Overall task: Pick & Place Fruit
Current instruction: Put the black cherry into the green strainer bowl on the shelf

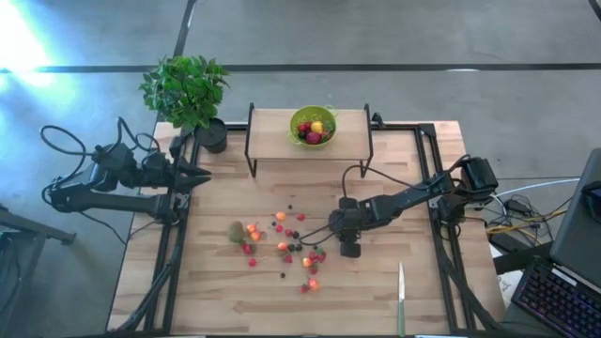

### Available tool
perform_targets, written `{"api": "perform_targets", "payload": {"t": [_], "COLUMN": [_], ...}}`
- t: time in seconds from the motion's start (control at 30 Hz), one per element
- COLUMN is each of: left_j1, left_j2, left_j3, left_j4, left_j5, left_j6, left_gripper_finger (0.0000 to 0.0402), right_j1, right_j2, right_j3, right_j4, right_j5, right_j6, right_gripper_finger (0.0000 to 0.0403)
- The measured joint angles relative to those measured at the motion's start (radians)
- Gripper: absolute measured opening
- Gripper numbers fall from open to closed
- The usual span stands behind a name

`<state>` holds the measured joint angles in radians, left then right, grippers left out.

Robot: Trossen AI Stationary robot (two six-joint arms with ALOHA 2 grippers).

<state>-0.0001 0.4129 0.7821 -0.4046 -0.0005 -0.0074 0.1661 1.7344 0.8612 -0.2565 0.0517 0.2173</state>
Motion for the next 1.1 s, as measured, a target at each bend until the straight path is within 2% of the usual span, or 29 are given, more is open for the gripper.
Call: {"api": "perform_targets", "payload": {"t": [0.13,0.3,0.43,0.6,0.9,1.1], "left_j1": [0.0,0.0,0.0,0.0,0.0,0.0], "left_j2": [0.0,0.0,0.0,0.0,0.0,0.0], "left_j3": [0.0,0.0,0.0,0.0,0.0,0.0], "left_j4": [0.0,0.0,0.0,0.0,0.0,0.0], "left_j5": [0.0,0.0,0.0,0.0,0.0,0.0], "left_j6": [0.0,0.0,0.0,0.0,0.0,0.0], "left_gripper_finger": [0.0062,0.0062,0.0062,0.0062,0.0062,0.0062], "right_j1": [0.0,-0.001,-0.002,-0.027,-0.185,-0.326], "right_j2": [0.0,-0.024,-0.091,-0.18,-0.242,-0.198], "right_j3": [0.0,0.034,0.137,0.295,0.56,0.648], "right_j4": [0.0,-0.024,-0.113,-0.19,-0.19,-0.197], "right_j5": [0.0,-0.009,-0.007,0.029,0.046,0.045], "right_j6": [-0.004,-0.065,-0.164,-0.293,-0.437,-0.449], "right_gripper_finger": [0.0131,0.0109,0.0106,0.0127,0.0105,0.0126]}}
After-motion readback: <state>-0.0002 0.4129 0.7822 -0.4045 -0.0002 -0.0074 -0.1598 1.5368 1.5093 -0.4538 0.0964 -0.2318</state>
